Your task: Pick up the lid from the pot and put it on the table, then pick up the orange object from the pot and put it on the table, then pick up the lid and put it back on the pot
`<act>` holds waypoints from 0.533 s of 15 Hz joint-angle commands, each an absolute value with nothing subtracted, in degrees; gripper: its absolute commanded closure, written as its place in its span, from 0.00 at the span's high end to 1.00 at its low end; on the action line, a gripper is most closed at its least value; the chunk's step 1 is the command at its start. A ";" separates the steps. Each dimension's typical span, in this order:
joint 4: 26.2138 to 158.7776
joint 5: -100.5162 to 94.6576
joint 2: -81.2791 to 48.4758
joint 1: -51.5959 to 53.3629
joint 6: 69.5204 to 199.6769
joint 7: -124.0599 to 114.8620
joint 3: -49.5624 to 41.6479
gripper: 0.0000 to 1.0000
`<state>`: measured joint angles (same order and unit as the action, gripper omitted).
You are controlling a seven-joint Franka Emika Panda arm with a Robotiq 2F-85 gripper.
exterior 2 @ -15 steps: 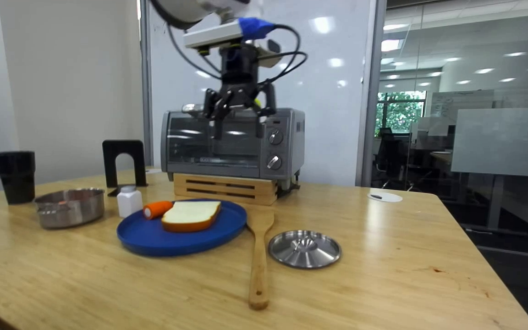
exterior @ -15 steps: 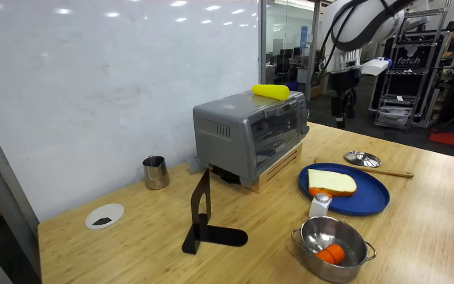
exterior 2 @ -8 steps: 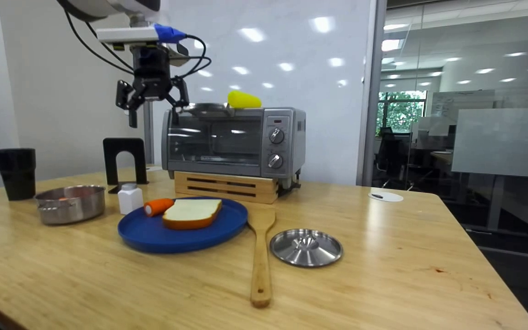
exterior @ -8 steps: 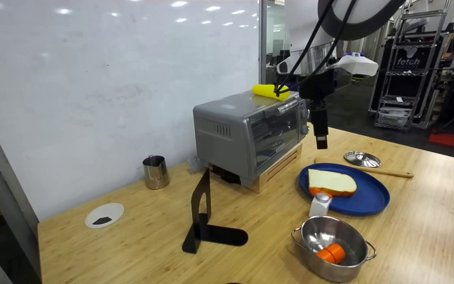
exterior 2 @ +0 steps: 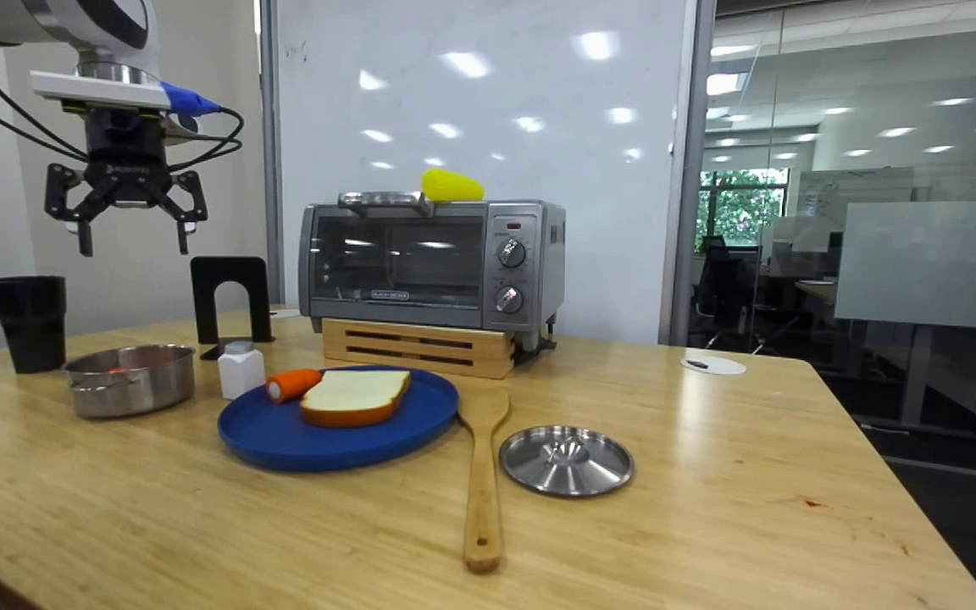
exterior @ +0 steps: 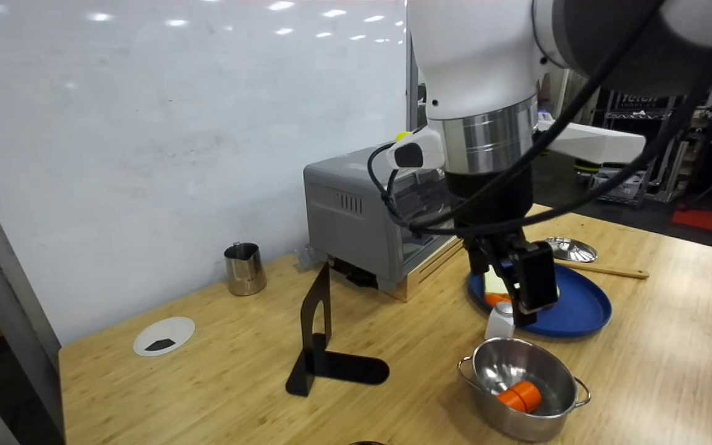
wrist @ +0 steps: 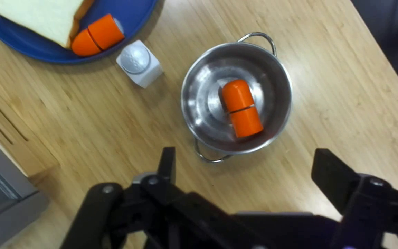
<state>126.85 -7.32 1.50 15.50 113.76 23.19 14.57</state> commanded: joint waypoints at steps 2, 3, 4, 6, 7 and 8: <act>135.49 -1.43 8.66 15.97 118.97 39.71 14.00 1.00; 136.92 0.05 9.51 16.18 119.92 43.20 13.64 1.00; 138.48 1.08 10.59 16.29 120.32 46.28 13.19 1.00; 141.36 2.34 12.33 16.41 120.89 51.84 12.24 1.00; 142.75 2.48 13.07 16.36 121.34 53.91 11.76 1.00; 144.04 1.94 13.42 16.24 122.07 55.31 11.33 1.00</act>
